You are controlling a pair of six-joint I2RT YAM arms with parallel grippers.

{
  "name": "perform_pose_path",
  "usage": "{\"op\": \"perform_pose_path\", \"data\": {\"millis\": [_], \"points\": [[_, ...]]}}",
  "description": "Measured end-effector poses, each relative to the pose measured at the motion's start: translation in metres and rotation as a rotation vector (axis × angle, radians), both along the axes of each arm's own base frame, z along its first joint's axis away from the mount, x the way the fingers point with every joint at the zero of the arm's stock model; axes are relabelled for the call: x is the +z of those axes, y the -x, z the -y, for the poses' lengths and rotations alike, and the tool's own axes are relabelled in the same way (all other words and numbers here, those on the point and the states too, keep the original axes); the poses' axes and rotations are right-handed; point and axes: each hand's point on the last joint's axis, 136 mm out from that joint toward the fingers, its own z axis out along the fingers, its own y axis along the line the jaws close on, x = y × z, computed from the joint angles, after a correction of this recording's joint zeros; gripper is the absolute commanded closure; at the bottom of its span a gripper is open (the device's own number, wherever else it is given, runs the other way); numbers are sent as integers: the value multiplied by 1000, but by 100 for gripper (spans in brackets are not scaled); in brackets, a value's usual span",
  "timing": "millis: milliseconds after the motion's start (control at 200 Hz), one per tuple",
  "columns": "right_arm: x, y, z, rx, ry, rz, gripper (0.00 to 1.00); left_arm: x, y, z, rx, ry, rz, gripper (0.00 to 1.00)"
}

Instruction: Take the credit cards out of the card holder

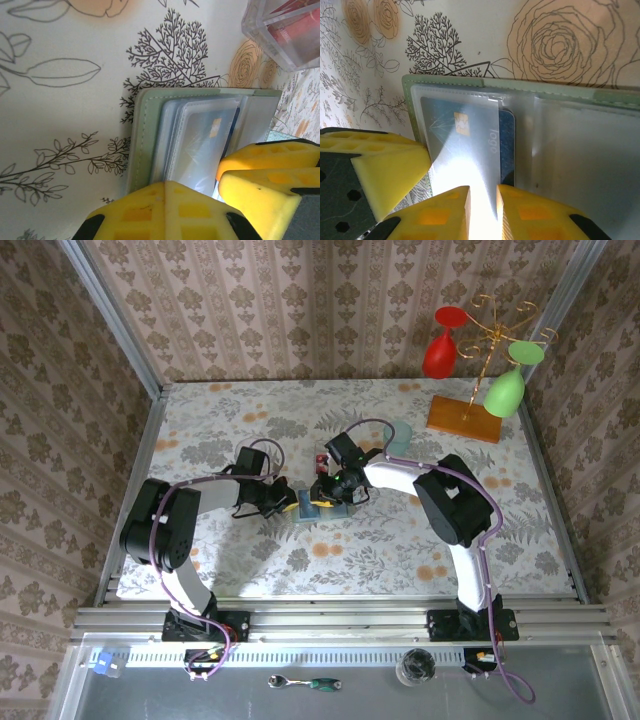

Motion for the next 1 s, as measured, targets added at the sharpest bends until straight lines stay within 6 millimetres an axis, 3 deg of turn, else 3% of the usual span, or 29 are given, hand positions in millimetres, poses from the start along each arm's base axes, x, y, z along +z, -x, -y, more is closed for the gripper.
{"op": "perform_pose_path", "data": {"millis": [310, 1000], "points": [[3, 0, -2, 2, -11, -3, 71, 0, 0, 0, -2, -1, 2, 100], [-2, 0, 8, 20, 74, 22, 71, 0, 0, 0, -4, -1, 2, 100]]}}
